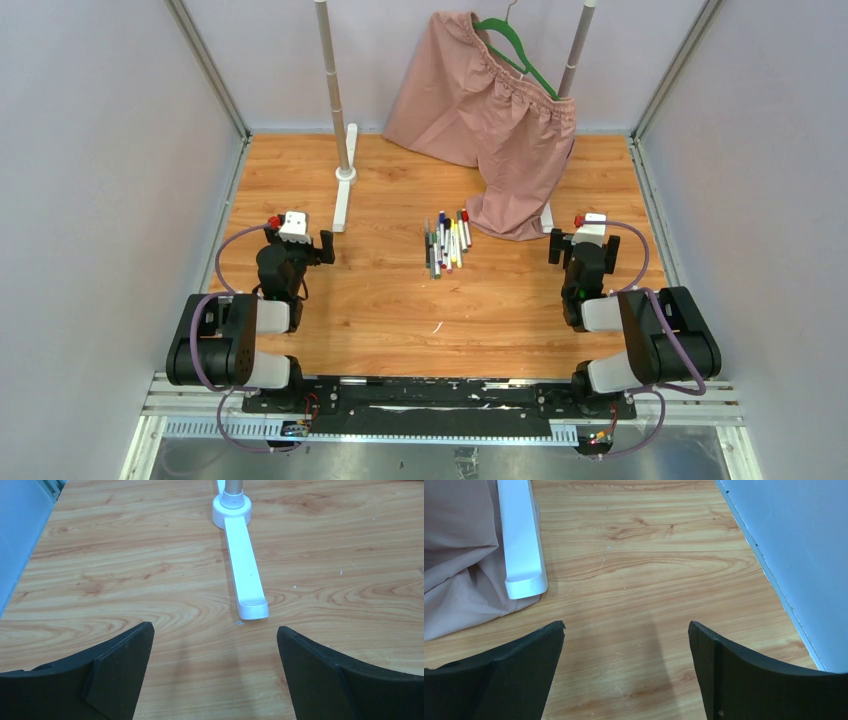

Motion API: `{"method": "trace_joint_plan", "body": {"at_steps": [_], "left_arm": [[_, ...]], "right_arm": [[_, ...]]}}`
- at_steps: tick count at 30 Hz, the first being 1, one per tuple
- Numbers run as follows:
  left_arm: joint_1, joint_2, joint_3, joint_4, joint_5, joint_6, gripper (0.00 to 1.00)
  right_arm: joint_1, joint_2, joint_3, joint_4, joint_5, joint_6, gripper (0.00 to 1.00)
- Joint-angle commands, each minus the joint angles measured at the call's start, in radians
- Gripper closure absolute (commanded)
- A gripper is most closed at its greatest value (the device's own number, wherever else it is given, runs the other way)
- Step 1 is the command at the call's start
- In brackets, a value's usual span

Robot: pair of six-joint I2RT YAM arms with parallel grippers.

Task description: Open the pen caps

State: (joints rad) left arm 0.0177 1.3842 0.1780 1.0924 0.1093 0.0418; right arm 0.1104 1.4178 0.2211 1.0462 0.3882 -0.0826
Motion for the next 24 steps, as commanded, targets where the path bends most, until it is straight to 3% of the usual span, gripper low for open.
{"method": "trace_joint_plan", "body": {"at_steps": [1,8,10,12,15,17,20,24], "left_arm": [[-0.002,-0.007,0.013,-0.001,-0.013,0.006,0.0],[-0.002,-0.007,0.014,-0.004,-0.013,0.007,0.0],[-0.002,-0.007,0.014,-0.003,-0.014,0.006,0.0],[-0.002,-0.009,0.01,0.007,-0.021,0.003,0.0],[-0.003,-0.054,0.023,-0.053,-0.064,-0.011,0.0],[0.015,-0.102,0.066,-0.168,-0.067,-0.032,0.0],[0.066,-0.16,0.21,-0.497,-0.021,-0.008,0.0],[0.155,-0.218,0.354,-0.804,0.077,0.036,0.0]], "right_arm": [[-0.012,-0.004,-0.002,0.003,0.0,0.01,0.0],[0.002,-0.068,0.008,-0.029,0.007,-0.026,0.0],[0.025,-0.153,0.073,-0.242,0.073,0.009,0.0],[0.024,-0.22,0.175,-0.532,0.145,0.144,0.0],[0.021,-0.256,0.306,-0.824,0.106,0.271,0.0],[0.021,-0.254,0.346,-0.923,0.134,0.432,0.0],[0.02,-0.272,0.391,-1.051,0.038,0.571,0.0],[0.022,-0.319,0.392,-1.124,-0.245,0.551,0.0]]}}
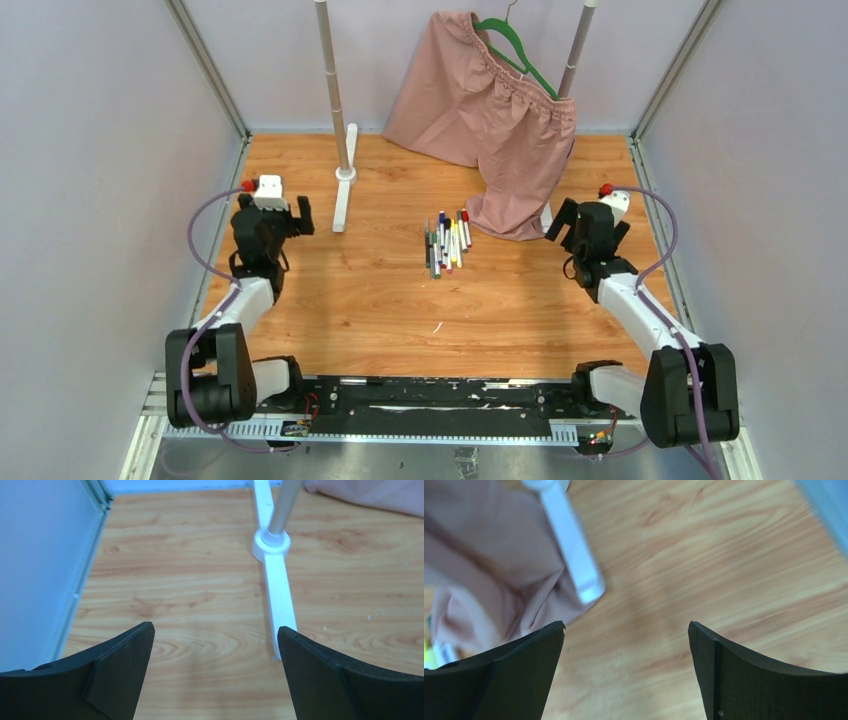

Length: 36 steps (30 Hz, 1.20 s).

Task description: Open the pen caps

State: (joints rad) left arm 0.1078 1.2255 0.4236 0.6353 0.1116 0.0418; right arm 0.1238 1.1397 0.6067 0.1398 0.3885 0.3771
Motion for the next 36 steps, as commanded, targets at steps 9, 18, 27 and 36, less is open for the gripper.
{"method": "trace_joint_plan", "body": {"at_steps": [9,18,27,36], "left_arm": [[0.135,-0.044,0.415,-0.93,0.201,0.112,0.0],[0.146,-0.067,0.49,-1.097,0.255,0.121,0.0],[0.148,-0.078,0.512,-1.208,0.255,0.177,0.0],[0.149,-0.106,0.512,-1.246,0.253,0.211,0.0]], "right_arm": [[0.467,-0.171,-0.004,-0.416,-0.01,0.123,0.02],[0.796,0.132,0.194,-0.379,0.013,0.144,0.15],[0.821,0.63,0.664,-0.409,-0.175,0.031,0.35],[0.805,0.861,0.885,-0.464,-0.199,0.034,0.46]]}}
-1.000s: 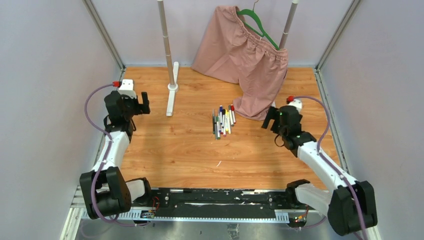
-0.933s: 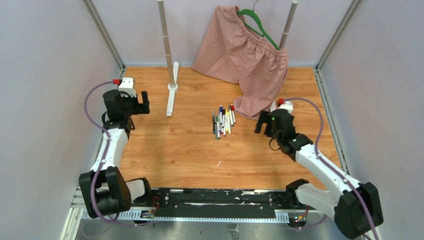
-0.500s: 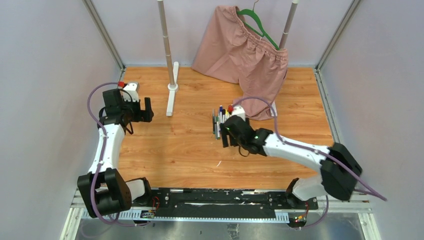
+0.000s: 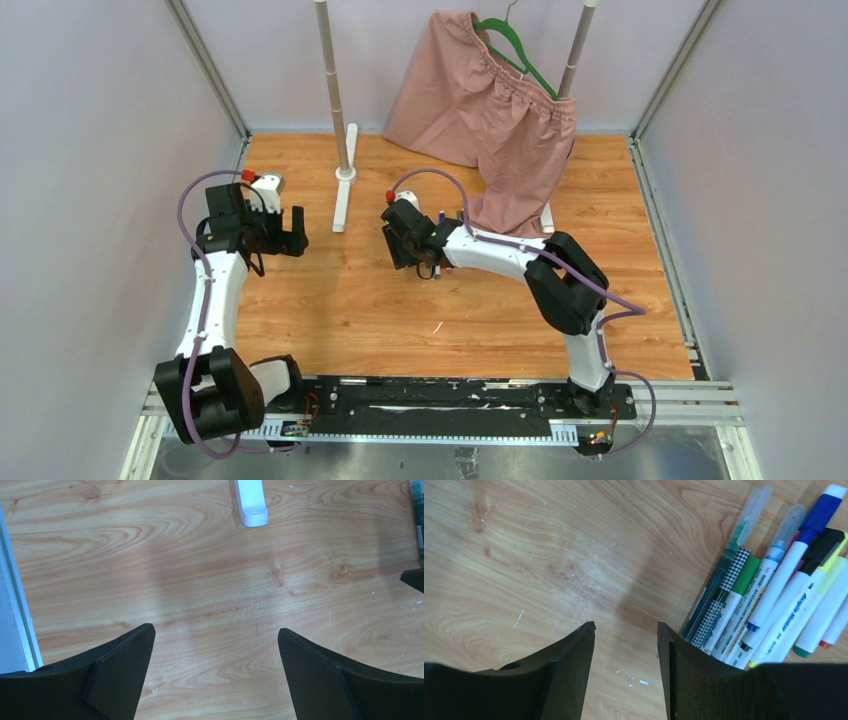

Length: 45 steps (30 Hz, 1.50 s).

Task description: Open the pen caps

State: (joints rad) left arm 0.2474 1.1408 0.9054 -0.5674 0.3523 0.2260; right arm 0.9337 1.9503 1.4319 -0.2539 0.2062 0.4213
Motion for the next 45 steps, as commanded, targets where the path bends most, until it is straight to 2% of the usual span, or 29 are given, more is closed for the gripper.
{"method": "trace_joint_plan", "body": {"at_steps": [1,6,23,30,38,45], "left_arm": [[0.009,-0.022,0.03,-0.047,0.016,0.031,0.0],[0.009,-0.02,0.033,-0.06,0.03,0.035,0.0],[0.008,-0.027,0.043,-0.083,0.072,0.036,0.0],[0.009,-0.021,0.045,-0.086,0.086,0.033,0.0],[0.008,-0.011,0.055,-0.089,0.086,0.029,0.0],[0.008,0.005,0.063,-0.089,0.085,0.026,0.0]], "right_arm": [[-0.008,0.068,0.068,-0.076,-0.014,-0.009,0.46],[-0.025,0.081,0.045,-0.089,-0.013,0.019,0.46],[-0.036,-0.031,-0.1,-0.076,-0.044,0.013,0.46],[-0.061,-0.037,-0.034,-0.085,-0.037,-0.034,0.45],[-0.111,0.042,0.028,-0.097,-0.061,-0.045,0.45],[-0.11,0.076,0.061,-0.096,-0.088,-0.047,0.49]]}}
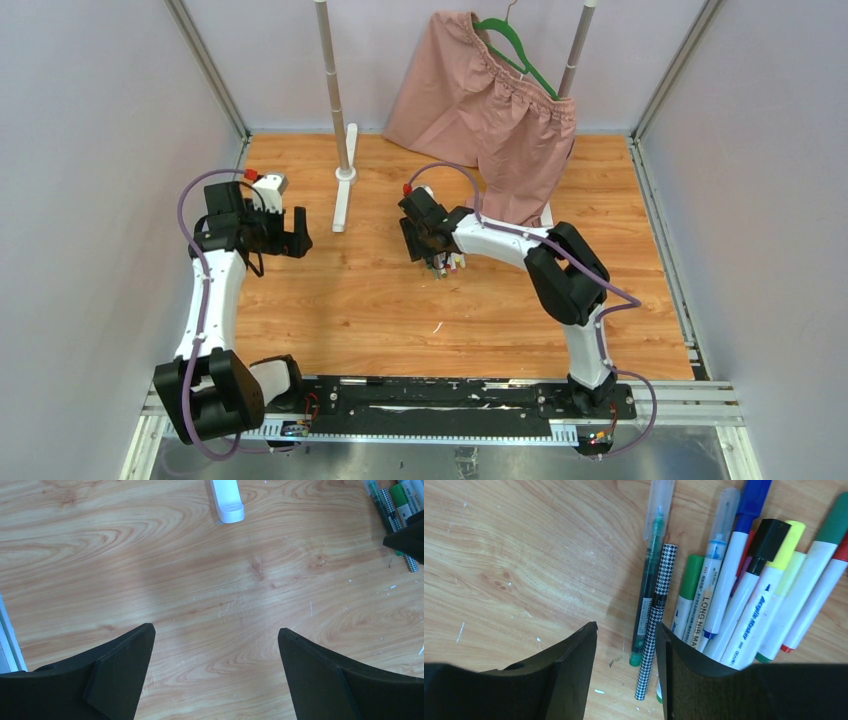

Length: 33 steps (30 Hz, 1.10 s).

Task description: Open the pen caps

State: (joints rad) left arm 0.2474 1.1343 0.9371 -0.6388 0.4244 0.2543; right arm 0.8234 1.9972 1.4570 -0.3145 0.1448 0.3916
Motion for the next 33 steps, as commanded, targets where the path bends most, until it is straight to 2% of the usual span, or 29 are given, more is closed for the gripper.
{"method": "trace_joint_plan", "body": {"at_steps": [1,11,29,33], "left_arm": [[0.008,0.013,0.032,-0.019,0.013,-0.003,0.0],[0.009,0.031,0.032,-0.018,0.009,-0.006,0.0],[0.008,0.015,0.044,-0.038,0.031,0.001,0.0],[0.008,0.015,0.048,-0.047,0.057,0.0,0.0]], "right_arm": [[0.001,0.03,0.039,-0.035,-0.025,-0.021,0.5],[0.012,0.041,0.05,-0.035,-0.014,-0.029,0.58],[0.008,0.105,0.052,-0.035,-0.012,-0.029,0.59],[0.01,0.105,0.035,-0.025,-0.017,-0.026,0.67]]}}
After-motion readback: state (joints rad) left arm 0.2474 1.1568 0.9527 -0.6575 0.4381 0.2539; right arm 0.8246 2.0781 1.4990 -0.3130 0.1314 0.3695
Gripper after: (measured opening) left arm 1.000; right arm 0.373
